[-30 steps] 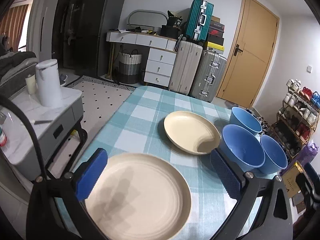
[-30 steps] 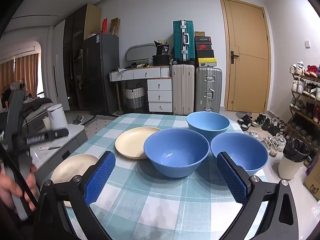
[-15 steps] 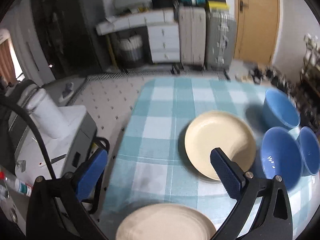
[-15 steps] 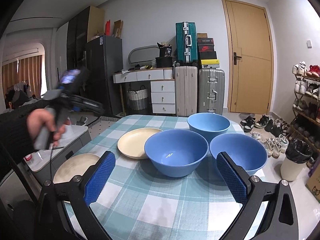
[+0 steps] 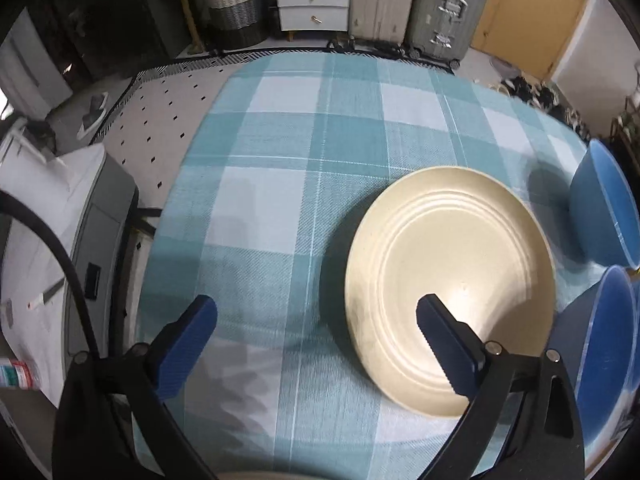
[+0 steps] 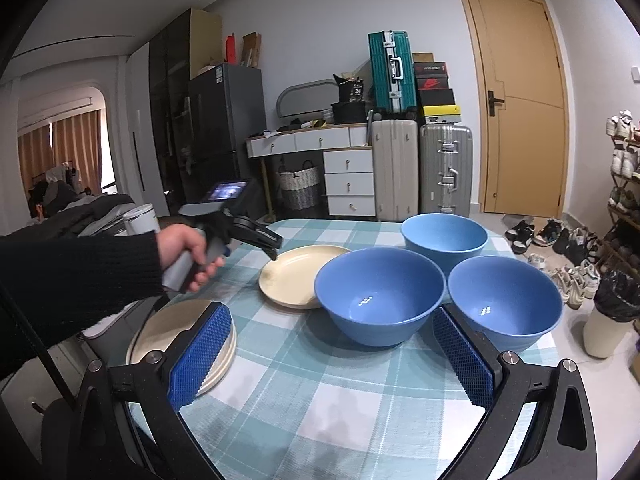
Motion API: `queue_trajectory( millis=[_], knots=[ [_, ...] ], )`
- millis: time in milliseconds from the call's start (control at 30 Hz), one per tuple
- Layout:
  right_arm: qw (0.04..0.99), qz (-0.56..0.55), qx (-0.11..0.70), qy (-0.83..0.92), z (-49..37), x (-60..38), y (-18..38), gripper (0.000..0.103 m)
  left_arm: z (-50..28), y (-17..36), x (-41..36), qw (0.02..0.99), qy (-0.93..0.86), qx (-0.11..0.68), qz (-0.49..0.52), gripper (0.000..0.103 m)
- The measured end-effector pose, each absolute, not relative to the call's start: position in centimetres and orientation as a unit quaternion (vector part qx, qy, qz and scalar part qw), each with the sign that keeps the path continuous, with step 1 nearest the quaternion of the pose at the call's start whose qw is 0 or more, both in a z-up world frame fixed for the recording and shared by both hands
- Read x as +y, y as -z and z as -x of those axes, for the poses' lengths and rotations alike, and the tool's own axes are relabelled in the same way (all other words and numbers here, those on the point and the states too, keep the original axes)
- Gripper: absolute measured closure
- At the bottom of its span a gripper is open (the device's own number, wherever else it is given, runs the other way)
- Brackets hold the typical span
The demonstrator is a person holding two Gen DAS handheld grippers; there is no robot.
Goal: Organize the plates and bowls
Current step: 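Move the left gripper to the remaining cream plate and grasp its rim, then lift the cream plate with the left gripper toward the plate stack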
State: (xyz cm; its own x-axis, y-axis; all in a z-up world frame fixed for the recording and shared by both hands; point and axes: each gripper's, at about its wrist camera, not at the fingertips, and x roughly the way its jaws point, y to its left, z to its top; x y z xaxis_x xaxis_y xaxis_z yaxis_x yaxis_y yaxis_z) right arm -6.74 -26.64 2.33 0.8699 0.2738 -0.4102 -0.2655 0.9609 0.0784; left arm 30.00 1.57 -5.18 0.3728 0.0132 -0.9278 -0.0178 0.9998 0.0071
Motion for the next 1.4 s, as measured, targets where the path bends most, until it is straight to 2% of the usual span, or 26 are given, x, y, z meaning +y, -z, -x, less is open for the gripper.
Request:
queue_trajectory(
  millis=[133,233,300,367,467,700,1400],
  knots=[
    [0.965,-0.011,0.216,-0.148,6.7,-26.4,-2.3,0.0,-30.7,6.2,0.1,0.821,0.01,0.57,-0.039,0.02],
    [0.964,-0.012,0.219,-0.152,6.6,-26.2,-2.4,0.0,-30.9,6.9,-0.3,0.813,0.021,0.58,-0.039,0.038],
    [0.964,-0.012,0.219,-0.153,6.5,-26.1,-2.4,0.0,-30.9,7.1,-0.3,0.811,0.031,0.583,-0.037,0.062],
    [0.964,-0.012,0.218,-0.153,6.6,-26.1,-2.4,0.0,-30.9,7.4,-0.3,0.808,0.034,0.587,-0.034,0.068],
    [0.963,-0.013,0.219,-0.154,6.7,-26.1,-2.4,0.0,-30.9,7.7,0.1,0.802,0.051,0.595,-0.009,0.085],
    [0.963,-0.013,0.22,-0.154,6.7,-26.1,-2.5,0.0,-30.6,8.1,1.3,0.8,0.06,0.596,0.034,0.093],
    [0.954,-0.044,0.25,-0.156,5.3,-26.9,-1.8,0.0,-30.8,8.1,1.8,0.799,0.08,0.595,0.042,0.097]
  ],
)
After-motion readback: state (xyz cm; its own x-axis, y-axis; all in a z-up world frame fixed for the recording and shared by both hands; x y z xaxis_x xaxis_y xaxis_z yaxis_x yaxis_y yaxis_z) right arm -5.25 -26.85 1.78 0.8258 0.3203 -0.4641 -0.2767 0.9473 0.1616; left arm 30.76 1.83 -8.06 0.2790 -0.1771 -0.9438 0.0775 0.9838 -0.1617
